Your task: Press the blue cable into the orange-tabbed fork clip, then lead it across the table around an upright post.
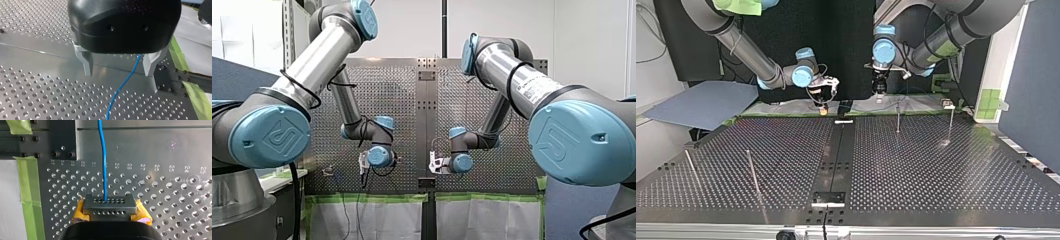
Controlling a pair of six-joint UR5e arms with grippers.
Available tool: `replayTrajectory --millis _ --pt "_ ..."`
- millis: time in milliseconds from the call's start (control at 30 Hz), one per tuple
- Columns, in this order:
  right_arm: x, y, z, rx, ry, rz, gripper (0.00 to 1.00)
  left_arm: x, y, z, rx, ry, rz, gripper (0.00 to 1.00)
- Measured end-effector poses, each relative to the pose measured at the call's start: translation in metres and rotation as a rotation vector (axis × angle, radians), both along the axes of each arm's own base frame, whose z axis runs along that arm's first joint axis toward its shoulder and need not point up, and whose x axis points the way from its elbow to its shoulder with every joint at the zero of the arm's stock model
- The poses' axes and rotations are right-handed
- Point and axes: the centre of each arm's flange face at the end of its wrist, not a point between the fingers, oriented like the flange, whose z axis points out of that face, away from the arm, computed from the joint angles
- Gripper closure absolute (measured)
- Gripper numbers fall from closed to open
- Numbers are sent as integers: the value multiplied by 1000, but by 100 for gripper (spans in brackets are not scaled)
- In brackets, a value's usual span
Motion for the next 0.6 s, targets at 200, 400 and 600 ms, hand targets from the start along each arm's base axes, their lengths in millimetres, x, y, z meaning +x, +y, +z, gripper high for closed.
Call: replayTrajectory --millis 200,400,600 --pt "1 1 0 0 0 4 100 0 -24 10 4 -3 0 0" --pt "2 2 0 0 0 5 100 4 -31 16 4 15 20 0" --pt "2 2 0 0 0 5 100 13 -15 15 12 61 47 0"
